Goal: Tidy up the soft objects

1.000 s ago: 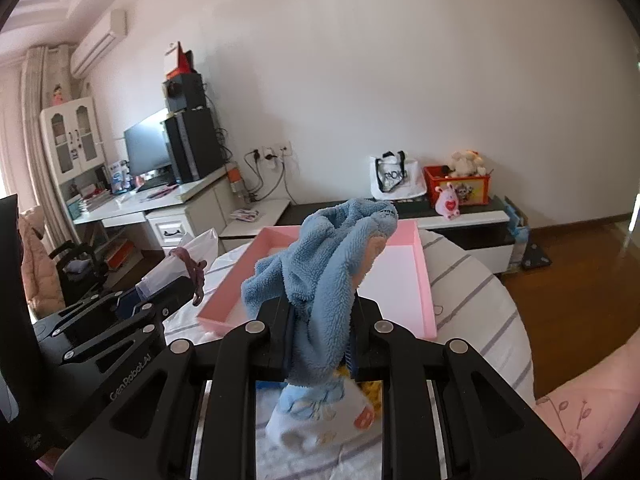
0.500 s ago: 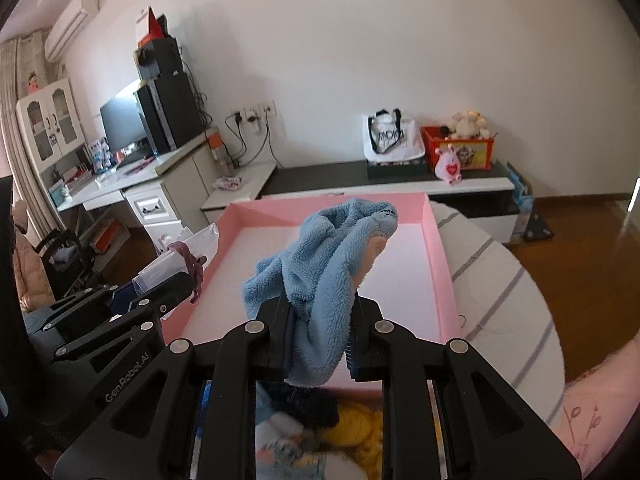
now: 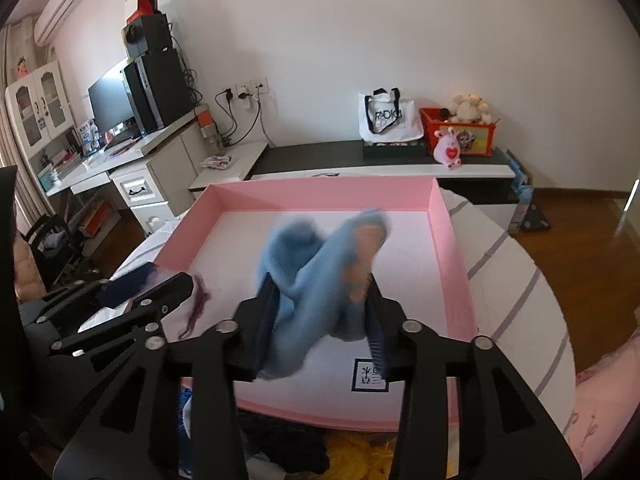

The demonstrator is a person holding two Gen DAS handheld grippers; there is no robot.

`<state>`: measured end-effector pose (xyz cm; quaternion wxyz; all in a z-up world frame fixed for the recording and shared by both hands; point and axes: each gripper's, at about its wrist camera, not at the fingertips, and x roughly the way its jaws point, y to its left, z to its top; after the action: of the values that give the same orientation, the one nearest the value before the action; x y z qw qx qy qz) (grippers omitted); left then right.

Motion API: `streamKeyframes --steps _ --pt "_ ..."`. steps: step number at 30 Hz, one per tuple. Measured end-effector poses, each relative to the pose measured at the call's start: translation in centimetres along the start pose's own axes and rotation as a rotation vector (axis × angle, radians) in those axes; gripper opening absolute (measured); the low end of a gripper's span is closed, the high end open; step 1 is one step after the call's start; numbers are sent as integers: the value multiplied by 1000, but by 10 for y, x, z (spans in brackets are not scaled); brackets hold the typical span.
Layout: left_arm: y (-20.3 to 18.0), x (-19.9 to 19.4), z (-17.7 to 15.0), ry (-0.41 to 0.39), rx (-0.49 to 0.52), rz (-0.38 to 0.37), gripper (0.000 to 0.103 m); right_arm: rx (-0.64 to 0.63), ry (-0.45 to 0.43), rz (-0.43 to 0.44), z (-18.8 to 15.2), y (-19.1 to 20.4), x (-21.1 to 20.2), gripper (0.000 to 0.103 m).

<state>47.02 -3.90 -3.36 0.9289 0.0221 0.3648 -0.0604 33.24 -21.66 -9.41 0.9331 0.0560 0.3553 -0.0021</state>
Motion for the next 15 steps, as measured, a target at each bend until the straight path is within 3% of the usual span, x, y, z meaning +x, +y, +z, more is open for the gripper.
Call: streamKeyframes --steps 2,4,7,15 --pt "0 -2 -4 -24 -11 36 73 5 -1 -7 0 -1 0 51" --pt "1 -1 -4 -38 -21 51 78 6 -11 -30 2 -2 -2 67" --pt "3 8 2 -36 -53 39 87 10 -31 -68 2 -5 -7 82" --pt "8 2 -22 -41 -61 41 92 -2 -42 -97 5 -2 -14 91"
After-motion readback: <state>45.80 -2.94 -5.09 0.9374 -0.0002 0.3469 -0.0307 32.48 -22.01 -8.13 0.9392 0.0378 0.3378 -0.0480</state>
